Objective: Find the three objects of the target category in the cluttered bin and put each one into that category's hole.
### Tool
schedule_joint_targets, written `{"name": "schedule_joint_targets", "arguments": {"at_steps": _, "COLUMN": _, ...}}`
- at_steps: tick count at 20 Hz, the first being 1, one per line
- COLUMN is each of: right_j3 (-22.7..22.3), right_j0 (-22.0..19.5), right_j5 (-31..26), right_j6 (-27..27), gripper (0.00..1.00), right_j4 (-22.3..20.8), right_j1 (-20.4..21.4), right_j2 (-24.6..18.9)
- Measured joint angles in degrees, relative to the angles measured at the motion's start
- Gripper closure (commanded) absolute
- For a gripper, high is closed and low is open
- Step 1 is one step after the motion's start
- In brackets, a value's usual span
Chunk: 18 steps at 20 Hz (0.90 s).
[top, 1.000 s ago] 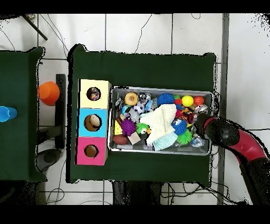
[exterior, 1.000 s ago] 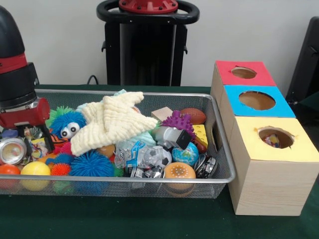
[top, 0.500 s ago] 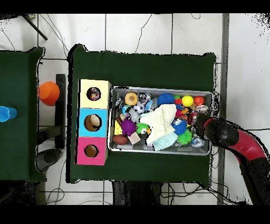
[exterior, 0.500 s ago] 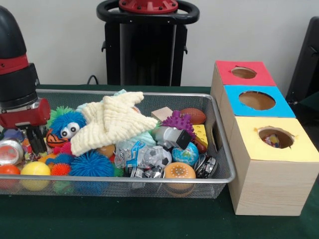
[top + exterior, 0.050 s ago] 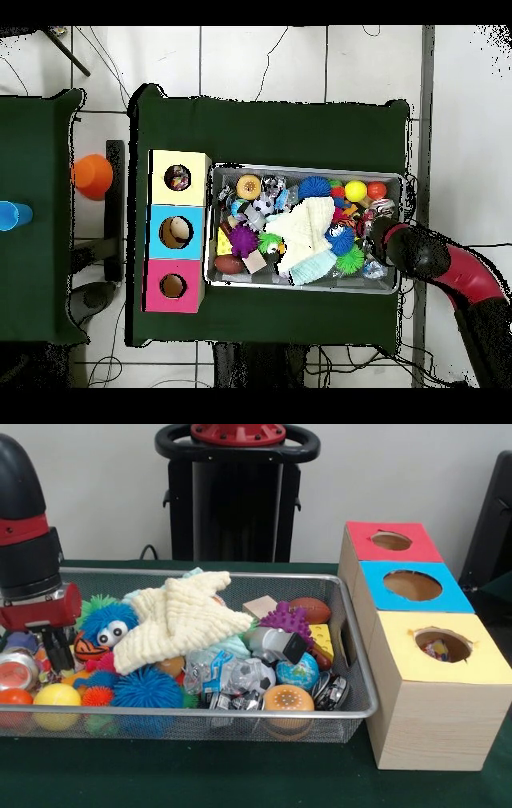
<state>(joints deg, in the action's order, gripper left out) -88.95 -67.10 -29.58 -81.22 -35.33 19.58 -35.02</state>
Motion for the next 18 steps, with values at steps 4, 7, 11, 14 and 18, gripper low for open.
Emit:
{"name": "schedule_joint_targets", "arguments": {"at_steps": 4, "right_j3": 0.00, "right_j0": 0.96, "right_j5": 0.01, "right_j6": 0.00, "gripper": 1.00, "right_j4": -0.62, "right_j1": 0.76, "right_j2": 0.06}}
{"name": "schedule_joint_targets", "arguments": {"at_steps": 7, "right_j3": 0.01, "right_j0": 2.34, "right_j5": -0.14, "right_j6": 0.00, "gripper": 1.00, "right_j4": -0.63, "right_j1": 1.75, "right_j2": 0.23}}
{"name": "schedule_joint_targets", "arguments": {"at_steps": 11, "right_j3": 0.11, "right_j0": 4.34, "right_j5": -1.22, "right_j6": 0.00, "gripper": 1.00, "right_j4": -0.57, "right_j1": 2.97, "right_j2": 0.34}}
{"name": "schedule_joint_targets", "arguments": {"at_steps": 14, "right_j3": 0.27, "right_j0": 5.99, "right_j5": -2.92, "right_j6": 0.00, "gripper": 1.00, "right_j4": -0.49, "right_j1": 3.91, "right_j2": 0.34}}
{"name": "schedule_joint_targets", "arguments": {"at_steps": 18, "right_j3": 0.44, "right_j0": 7.01, "right_j5": -4.57, "right_j6": 0.00, "gripper": 1.00, "right_j4": -0.46, "right_j1": 4.65, "right_j2": 0.34}}
